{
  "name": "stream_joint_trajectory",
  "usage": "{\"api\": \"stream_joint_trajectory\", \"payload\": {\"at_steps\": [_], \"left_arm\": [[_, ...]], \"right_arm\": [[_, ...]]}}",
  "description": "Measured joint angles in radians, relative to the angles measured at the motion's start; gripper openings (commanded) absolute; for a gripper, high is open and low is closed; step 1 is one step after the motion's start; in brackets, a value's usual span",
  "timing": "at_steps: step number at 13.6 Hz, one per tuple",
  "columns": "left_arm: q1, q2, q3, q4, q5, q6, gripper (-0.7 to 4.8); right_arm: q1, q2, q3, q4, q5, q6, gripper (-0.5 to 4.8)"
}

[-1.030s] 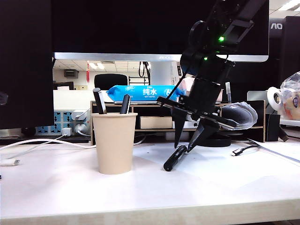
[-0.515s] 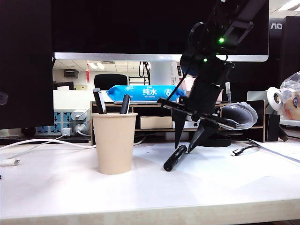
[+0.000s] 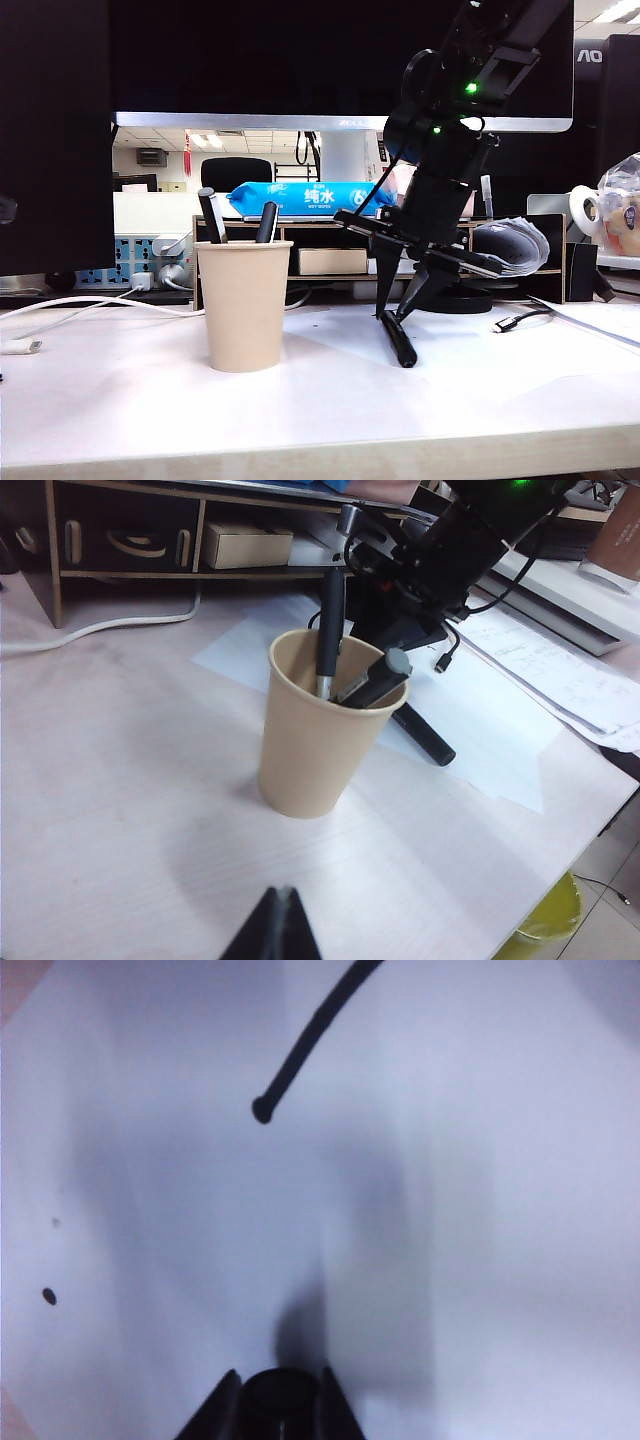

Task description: Pick up the marker and insert it into the paper cup.

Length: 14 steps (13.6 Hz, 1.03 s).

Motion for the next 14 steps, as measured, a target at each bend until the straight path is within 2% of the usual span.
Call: {"api": "stream_joint_trajectory", "payload": {"at_steps": [3, 11, 14], "left_arm": [[0.000, 0.000, 0.000, 0.000, 0.000, 0.000, -0.05], [0.000, 0.000, 0.000, 0.000, 0.000, 0.000, -0.05], [0.000, 0.000, 0.000, 0.000, 0.000, 0.000, -0.05]], "right_arm": [[0.000, 0.000, 0.000, 0.000, -0.001, 0.000, -0.07], [-0.001, -0.002, 0.000, 0.006, -0.034, 0.003, -0.06], [0.000, -0.066, 0.000, 0.008, -0.034, -0.026, -0.06]]}}
